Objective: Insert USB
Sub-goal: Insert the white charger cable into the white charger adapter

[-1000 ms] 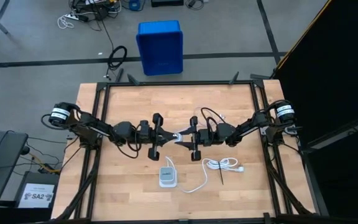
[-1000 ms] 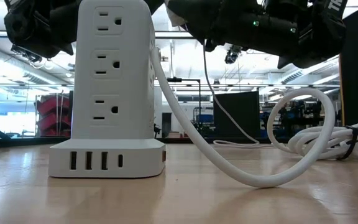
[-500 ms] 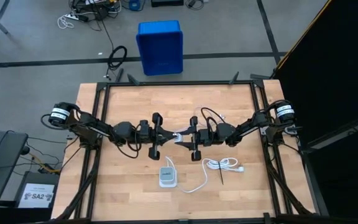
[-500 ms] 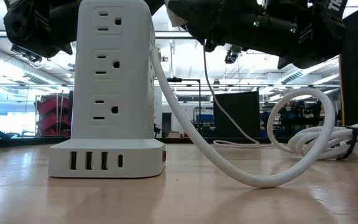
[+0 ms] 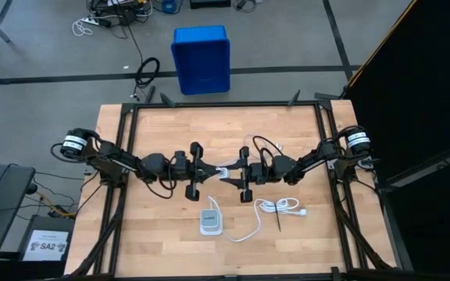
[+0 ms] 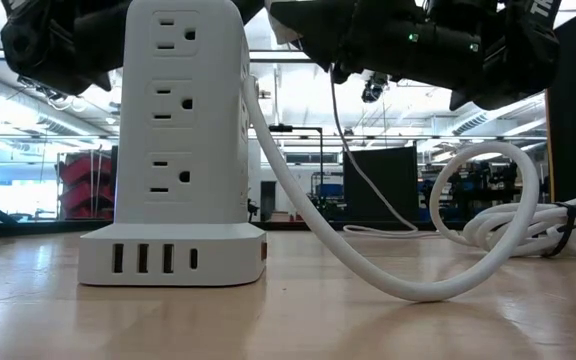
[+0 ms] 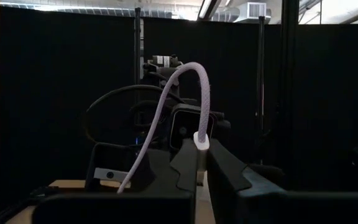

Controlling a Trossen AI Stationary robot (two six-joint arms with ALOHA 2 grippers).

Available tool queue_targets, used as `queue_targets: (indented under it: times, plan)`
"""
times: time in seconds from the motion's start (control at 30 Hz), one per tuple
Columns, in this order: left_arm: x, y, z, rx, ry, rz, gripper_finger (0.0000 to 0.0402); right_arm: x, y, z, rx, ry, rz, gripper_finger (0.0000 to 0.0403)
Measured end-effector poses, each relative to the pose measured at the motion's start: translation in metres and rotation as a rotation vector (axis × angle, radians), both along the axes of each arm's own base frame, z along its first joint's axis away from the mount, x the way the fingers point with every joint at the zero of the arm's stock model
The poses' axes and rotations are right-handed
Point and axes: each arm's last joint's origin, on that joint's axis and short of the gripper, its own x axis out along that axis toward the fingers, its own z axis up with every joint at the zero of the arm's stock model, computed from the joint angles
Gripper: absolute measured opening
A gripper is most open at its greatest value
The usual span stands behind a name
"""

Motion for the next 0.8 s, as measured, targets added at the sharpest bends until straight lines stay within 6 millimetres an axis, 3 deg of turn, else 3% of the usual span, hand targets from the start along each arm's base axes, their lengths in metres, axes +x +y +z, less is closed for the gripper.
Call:
queue_targets:
  times: [0.8]
  plan:
    - [-0.0003, 0.0002, -0.0007, 0.024, 0.008, 0.014, 0.0, 0.0002, 0.0, -0.0006, 0.014, 0.008, 0.005, 0.0113]
